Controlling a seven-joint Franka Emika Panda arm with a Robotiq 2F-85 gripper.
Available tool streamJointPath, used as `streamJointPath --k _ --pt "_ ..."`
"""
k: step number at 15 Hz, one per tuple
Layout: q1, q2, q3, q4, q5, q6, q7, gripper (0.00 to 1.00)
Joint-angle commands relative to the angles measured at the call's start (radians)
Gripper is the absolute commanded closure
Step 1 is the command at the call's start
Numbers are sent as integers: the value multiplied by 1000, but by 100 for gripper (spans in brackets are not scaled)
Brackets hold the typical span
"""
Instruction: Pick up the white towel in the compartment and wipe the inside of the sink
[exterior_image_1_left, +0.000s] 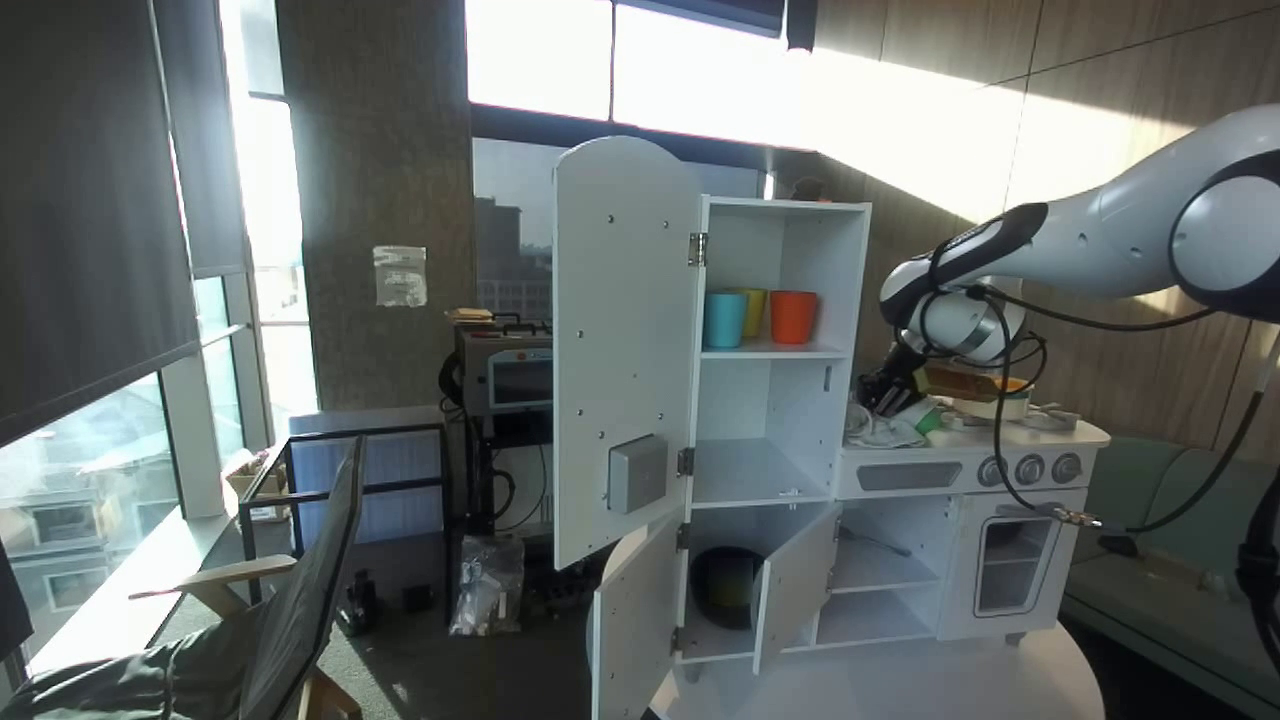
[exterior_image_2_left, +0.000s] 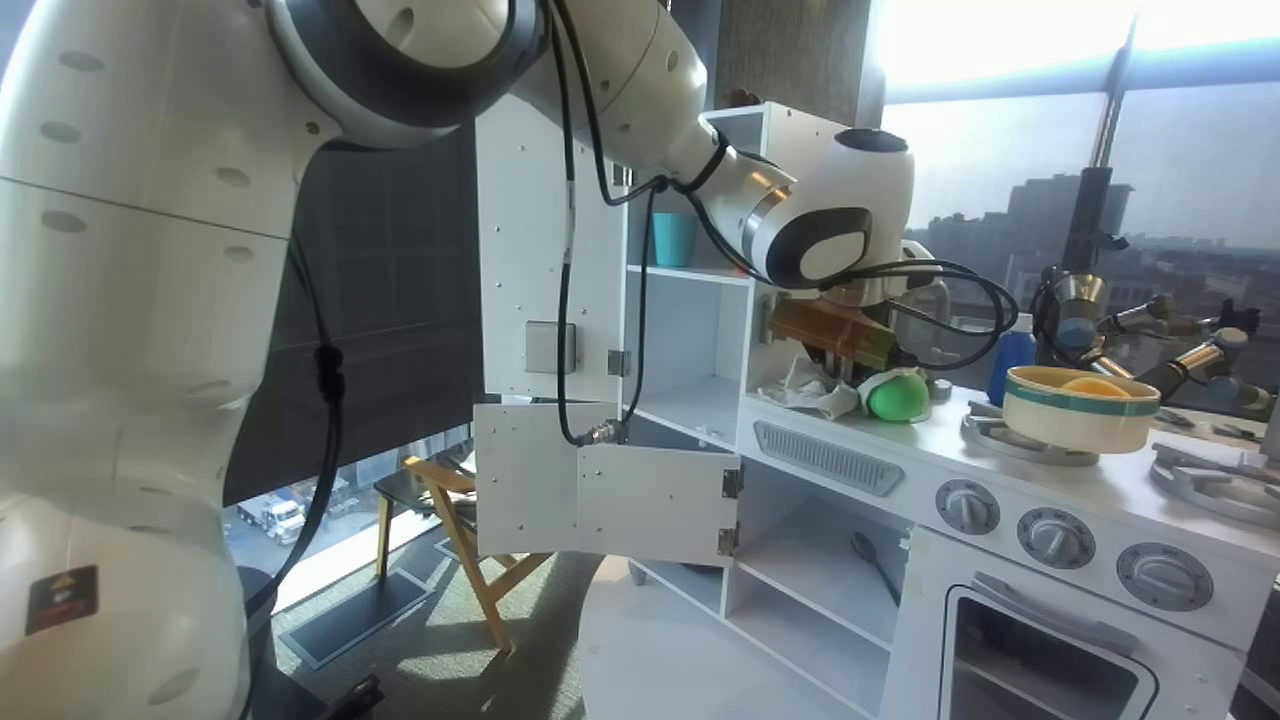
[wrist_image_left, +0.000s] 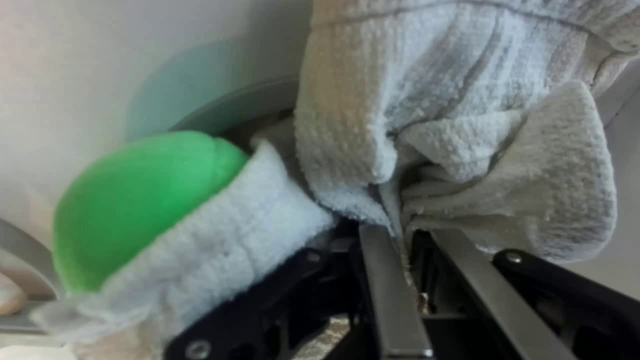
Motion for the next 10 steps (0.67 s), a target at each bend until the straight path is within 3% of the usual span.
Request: streamJointPath --k 1,4,10 --pt "-45 40 -14 24 -3 -6 4 91" --pt "-49 67 -11 45 -10 -99 5 90" --pt "-53 139 2 127 5 -159 -10 91"
